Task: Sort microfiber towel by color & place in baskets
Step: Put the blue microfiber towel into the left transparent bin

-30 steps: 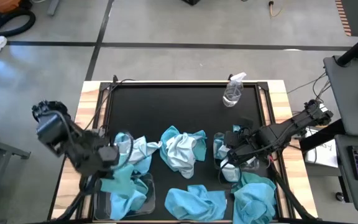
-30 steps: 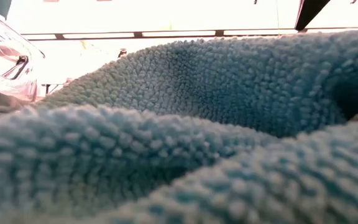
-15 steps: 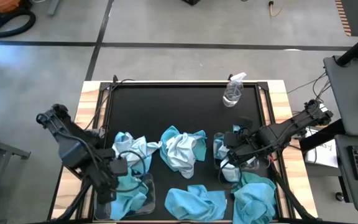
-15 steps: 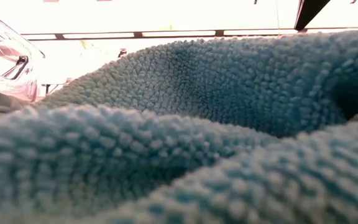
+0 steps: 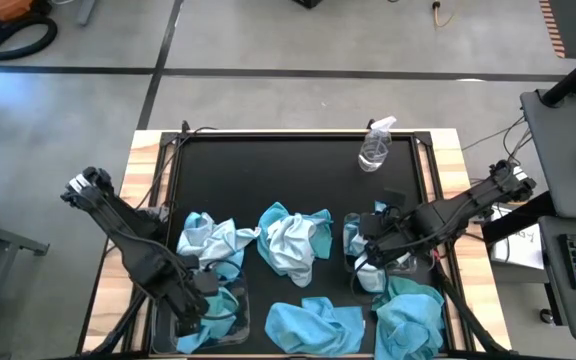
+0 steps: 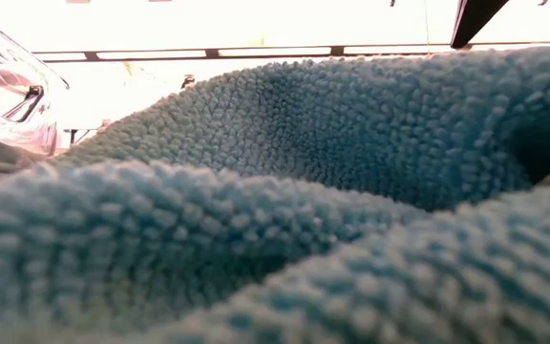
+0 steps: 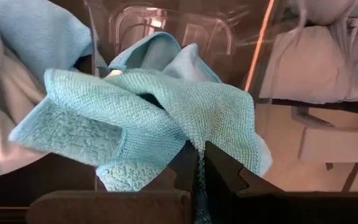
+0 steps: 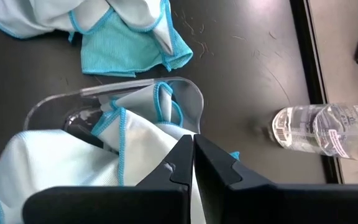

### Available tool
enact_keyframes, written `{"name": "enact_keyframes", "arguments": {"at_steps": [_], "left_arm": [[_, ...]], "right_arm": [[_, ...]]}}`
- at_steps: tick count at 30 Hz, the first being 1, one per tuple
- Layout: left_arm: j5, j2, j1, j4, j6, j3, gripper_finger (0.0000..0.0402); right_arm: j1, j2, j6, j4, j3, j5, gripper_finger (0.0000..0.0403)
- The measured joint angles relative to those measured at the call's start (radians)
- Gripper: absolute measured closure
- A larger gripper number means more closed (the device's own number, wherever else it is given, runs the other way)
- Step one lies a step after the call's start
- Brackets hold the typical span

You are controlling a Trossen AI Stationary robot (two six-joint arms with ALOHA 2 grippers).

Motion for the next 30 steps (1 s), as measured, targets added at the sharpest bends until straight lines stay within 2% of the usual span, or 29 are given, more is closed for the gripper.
{"name": "enact_keyframes", "arguments": {"at_steps": [11, 18, 25, 30], "left_arm": [[0.0, 0.001, 0.0, 0.081, 0.0, -0.147, 0.04], [-0.003, 0.004, 0.0, 0.204, 0.0, -0.215, 0.04], [-0.005, 0.032, 0.002, 0.246, -0.203, -0.21, 0.04], [0.005, 0.052, 0.001, 0.376, -0.22, -0.184, 0.0394]], "right_arm": [[0.0, 0.0, -0.06, 0.033, -0.035, 0.0, 0.0394], [0.0, 0.0, -0.052, 0.079, -0.035, -0.003, 0.0394], [0.0, 0.0, -0.051, 0.079, -0.035, -0.011, 0.0394], [0.0, 0.0, -0.05, 0.086, -0.035, -0.012, 0.0394]]}}
